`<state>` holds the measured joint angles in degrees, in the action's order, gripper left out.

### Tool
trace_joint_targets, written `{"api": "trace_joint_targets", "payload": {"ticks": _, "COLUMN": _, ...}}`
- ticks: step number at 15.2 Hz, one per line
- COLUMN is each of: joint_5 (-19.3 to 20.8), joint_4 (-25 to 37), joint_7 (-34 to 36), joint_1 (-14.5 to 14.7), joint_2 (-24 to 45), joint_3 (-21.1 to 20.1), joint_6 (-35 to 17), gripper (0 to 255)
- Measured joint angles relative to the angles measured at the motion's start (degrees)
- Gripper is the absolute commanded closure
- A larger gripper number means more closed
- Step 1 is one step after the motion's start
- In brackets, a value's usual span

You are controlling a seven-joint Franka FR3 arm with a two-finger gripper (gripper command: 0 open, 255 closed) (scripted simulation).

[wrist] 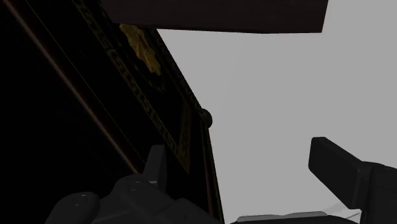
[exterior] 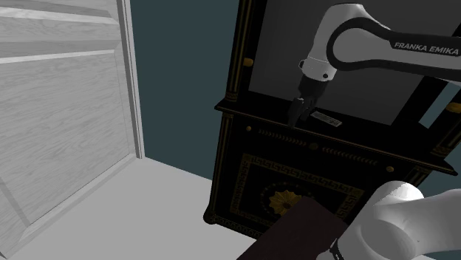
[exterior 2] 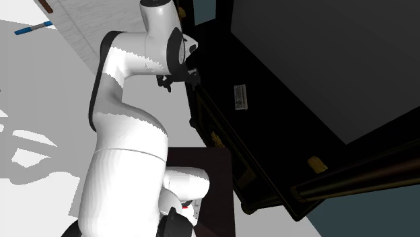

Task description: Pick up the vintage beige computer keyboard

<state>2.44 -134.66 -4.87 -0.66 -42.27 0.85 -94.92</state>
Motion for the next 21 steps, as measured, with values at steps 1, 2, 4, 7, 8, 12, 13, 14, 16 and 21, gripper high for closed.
{"api": "trace_joint_targets", "payload": {"ticks": 1, "joint_5": 0.0, "joint_4": 0.0, "joint_7": 0.0, "joint_1": 0.0, "joint_2": 0.0, "joint_3": 0.0, "joint_6": 0.0, "gripper": 0}}
{"api": "trace_joint_targets", "payload": {"ticks": 2, "joint_5": 0.3, "joint_4": 0.1, "joint_7": -0.5, "joint_1": -0.3, "joint_2": 0.0, "joint_3": 0.6, "joint_6": 0.0, "gripper": 0}}
{"api": "trace_joint_targets", "payload": {"ticks": 4, "joint_5": 1.3, "joint_4": 0.6, "joint_7": -2.4, "joint_1": -1.1, "joint_2": 0.1, "joint_3": 2.6, "joint_6": 0.4, "gripper": 0}}
{"api": "trace_joint_targets", "payload": {"ticks": 7, "joint_5": 2.9, "joint_4": 2.4, "joint_7": -5.6, "joint_1": -2.6, "joint_2": 2.0, "joint_3": 6.2, "joint_6": 0.1, "gripper": 0}}
{"api": "trace_joint_targets", "payload": {"ticks": 8, "joint_5": 3.6, "joint_4": 3.0, "joint_7": -7.1, "joint_1": -3.2, "joint_2": 2.5, "joint_3": 7.7, "joint_6": 0.2, "gripper": 0}}
{"api": "trace_joint_targets", "payload": {"ticks": 12, "joint_5": 5.4, "joint_4": 6.3, "joint_7": -11.6, "joint_1": -4.8, "joint_2": 4.6, "joint_3": 12.5, "joint_6": 1.0, "gripper": 0}}
{"api": "trace_joint_targets", "payload": {"ticks": 13, "joint_5": 5.8, "joint_4": 7.3, "joint_7": -13.0, "joint_1": -5.3, "joint_2": 5.6, "joint_3": 14.0, "joint_6": 0.9, "gripper": 0}}
{"api": "trace_joint_targets", "payload": {"ticks": 14, "joint_5": 6.2, "joint_4": 7.9, "joint_7": -14.1, "joint_1": -5.6, "joint_2": 6.3, "joint_3": 15.1, "joint_6": 0.8, "gripper": 0}}
{"api": "trace_joint_targets", "payload": {"ticks": 16, "joint_5": 6.7, "joint_4": 9.8, "joint_7": -16.3, "joint_1": -6.2, "joint_2": 7.7, "joint_3": 17.4, "joint_6": 1.1, "gripper": 0}}
{"api": "trace_joint_targets", "payload": {"ticks": 21, "joint_5": 7.3, "joint_4": 13.2, "joint_7": -20.7, "joint_1": -7.1, "joint_2": 11.7, "joint_3": 22.2, "joint_6": 0.2, "gripper": 0}}
